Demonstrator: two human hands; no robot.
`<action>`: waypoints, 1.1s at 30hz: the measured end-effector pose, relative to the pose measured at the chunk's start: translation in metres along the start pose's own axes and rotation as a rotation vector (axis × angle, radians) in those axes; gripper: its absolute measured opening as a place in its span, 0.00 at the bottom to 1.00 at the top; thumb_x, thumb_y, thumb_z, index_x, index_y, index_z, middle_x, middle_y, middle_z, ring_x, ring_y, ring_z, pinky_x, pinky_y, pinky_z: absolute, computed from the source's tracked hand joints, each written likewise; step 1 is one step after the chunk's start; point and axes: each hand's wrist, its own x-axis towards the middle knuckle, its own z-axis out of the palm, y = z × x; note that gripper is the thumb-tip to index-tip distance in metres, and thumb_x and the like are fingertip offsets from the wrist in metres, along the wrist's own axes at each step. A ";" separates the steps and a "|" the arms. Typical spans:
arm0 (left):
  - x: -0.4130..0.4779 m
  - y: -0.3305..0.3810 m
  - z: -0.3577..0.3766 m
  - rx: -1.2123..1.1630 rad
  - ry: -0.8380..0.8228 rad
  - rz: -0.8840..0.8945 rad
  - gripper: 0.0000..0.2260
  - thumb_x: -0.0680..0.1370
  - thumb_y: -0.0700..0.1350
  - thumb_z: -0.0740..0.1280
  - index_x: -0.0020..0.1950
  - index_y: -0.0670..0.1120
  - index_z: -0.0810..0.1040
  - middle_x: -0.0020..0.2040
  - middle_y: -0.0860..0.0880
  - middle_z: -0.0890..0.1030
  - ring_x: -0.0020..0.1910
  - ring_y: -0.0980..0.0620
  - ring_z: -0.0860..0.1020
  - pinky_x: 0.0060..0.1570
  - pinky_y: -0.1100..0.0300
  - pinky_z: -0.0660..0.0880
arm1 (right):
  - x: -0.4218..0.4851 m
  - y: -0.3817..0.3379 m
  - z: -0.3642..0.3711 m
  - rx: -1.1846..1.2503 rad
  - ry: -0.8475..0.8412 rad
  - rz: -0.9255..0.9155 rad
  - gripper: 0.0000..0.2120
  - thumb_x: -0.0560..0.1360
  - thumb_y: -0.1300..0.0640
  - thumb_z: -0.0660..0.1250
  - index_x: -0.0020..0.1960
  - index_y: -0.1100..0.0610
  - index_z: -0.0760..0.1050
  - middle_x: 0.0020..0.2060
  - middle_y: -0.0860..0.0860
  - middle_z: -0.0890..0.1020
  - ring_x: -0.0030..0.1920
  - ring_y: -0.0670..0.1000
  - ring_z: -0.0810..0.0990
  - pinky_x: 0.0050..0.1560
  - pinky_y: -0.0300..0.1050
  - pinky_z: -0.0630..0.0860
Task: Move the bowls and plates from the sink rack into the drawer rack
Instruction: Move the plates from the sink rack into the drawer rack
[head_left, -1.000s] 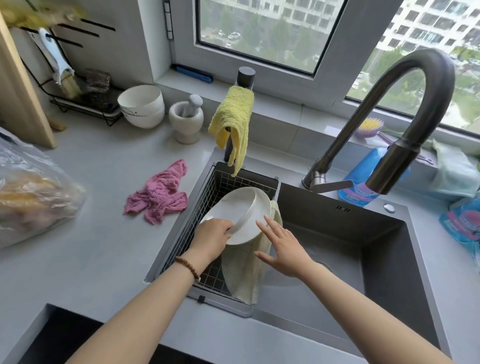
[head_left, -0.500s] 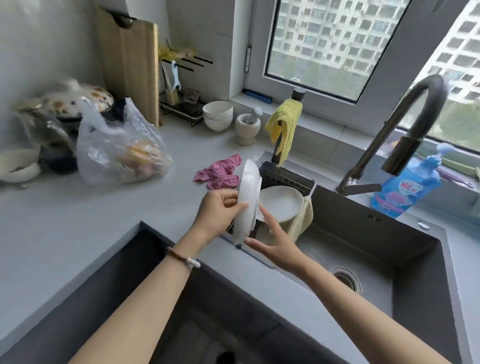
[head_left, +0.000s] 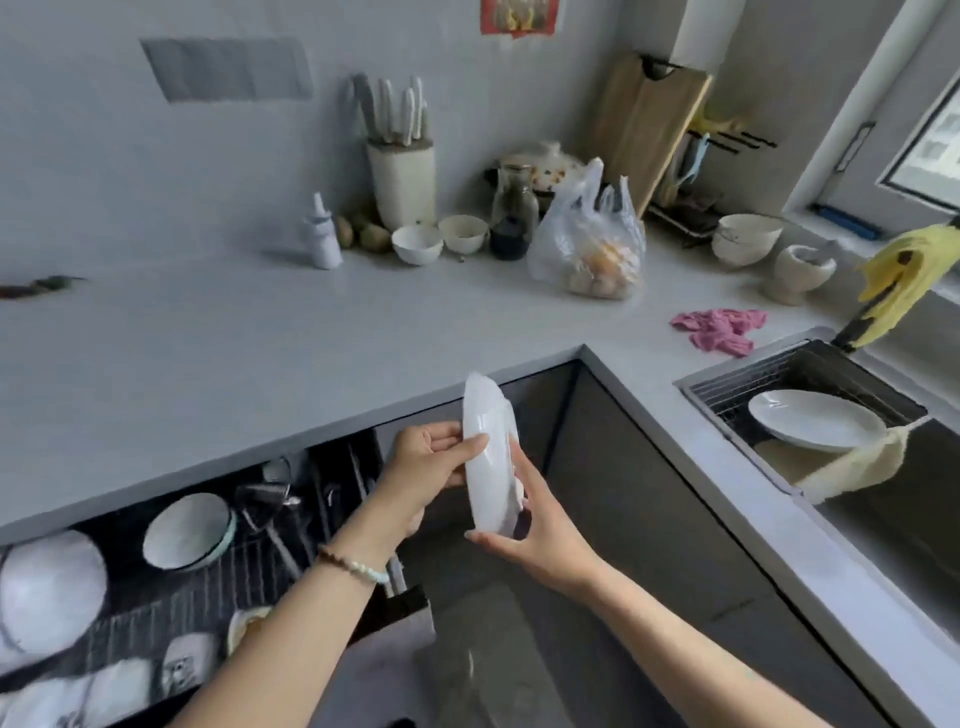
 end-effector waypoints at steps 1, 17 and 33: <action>-0.009 -0.005 -0.026 -0.011 0.041 -0.017 0.14 0.73 0.40 0.70 0.58 0.38 0.79 0.50 0.43 0.84 0.47 0.50 0.83 0.40 0.62 0.79 | 0.005 -0.009 0.021 -0.012 -0.048 -0.016 0.50 0.67 0.46 0.77 0.76 0.41 0.45 0.75 0.35 0.53 0.74 0.35 0.54 0.76 0.43 0.58; -0.118 -0.099 -0.411 -0.222 0.296 -0.273 0.07 0.74 0.35 0.69 0.51 0.41 0.78 0.44 0.44 0.84 0.42 0.52 0.83 0.36 0.66 0.80 | 0.062 -0.112 0.390 -0.036 -0.484 0.071 0.44 0.68 0.66 0.74 0.76 0.50 0.54 0.69 0.39 0.68 0.66 0.29 0.66 0.60 0.24 0.67; -0.065 -0.203 -0.522 -0.347 0.397 -0.374 0.09 0.73 0.37 0.70 0.52 0.43 0.79 0.48 0.46 0.84 0.46 0.52 0.83 0.40 0.65 0.80 | 0.146 -0.033 0.526 -0.200 -0.545 0.131 0.48 0.67 0.61 0.73 0.75 0.36 0.49 0.70 0.39 0.64 0.67 0.45 0.69 0.60 0.34 0.74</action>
